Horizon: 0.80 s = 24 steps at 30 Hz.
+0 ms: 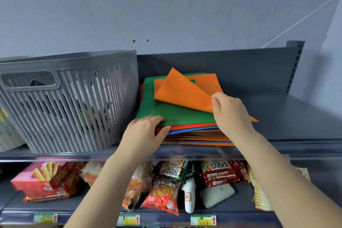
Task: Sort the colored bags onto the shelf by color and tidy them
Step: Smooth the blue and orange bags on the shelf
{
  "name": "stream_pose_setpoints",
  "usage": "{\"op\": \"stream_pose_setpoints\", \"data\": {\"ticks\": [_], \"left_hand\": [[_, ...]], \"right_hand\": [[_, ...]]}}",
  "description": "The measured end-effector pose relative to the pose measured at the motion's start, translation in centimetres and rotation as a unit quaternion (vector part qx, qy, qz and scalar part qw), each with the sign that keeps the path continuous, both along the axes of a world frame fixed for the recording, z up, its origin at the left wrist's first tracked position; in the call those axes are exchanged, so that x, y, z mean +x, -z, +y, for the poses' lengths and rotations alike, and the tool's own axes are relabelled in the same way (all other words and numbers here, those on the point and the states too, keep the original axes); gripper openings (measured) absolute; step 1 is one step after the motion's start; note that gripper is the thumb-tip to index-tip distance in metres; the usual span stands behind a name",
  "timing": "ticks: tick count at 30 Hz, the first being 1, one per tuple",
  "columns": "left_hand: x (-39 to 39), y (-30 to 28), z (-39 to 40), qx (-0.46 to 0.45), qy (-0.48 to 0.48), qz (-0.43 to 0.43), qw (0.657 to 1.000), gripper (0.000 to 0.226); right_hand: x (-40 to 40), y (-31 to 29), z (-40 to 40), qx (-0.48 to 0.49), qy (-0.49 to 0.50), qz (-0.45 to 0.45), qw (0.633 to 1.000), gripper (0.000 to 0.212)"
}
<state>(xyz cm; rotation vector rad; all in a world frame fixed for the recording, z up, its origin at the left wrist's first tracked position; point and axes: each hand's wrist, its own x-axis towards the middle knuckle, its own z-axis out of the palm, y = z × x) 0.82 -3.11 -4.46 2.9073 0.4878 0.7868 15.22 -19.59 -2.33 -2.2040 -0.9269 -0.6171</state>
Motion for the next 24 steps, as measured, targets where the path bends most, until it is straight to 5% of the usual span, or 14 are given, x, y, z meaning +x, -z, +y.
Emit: {"op": "stream_pose_setpoints", "data": {"ticks": [9, 17, 20, 24], "left_hand": [[-0.9, 1.0, -0.4, 0.066, 0.061, -0.116, 0.989, 0.038], [-2.4, 1.2, -1.0, 0.213, 0.094, -0.189, 0.954, 0.039], [-4.0, 2.0, -1.4, 0.172, 0.088, -0.185, 0.964, 0.039], [-5.3, 2.0, -2.5, -0.016, -0.020, -0.244, 0.970, 0.036]], "right_hand": [[-0.8, 0.0, -2.7, -0.026, -0.053, -0.046, 0.997, 0.026], [0.2, -0.8, -5.9, -0.056, -0.045, 0.104, 0.992, 0.024], [2.3, -0.9, -6.8, -0.071, -0.003, 0.177, 0.982, 0.020], [3.1, -0.6, -7.5, -0.101, 0.033, 0.235, 0.966, 0.051]]}}
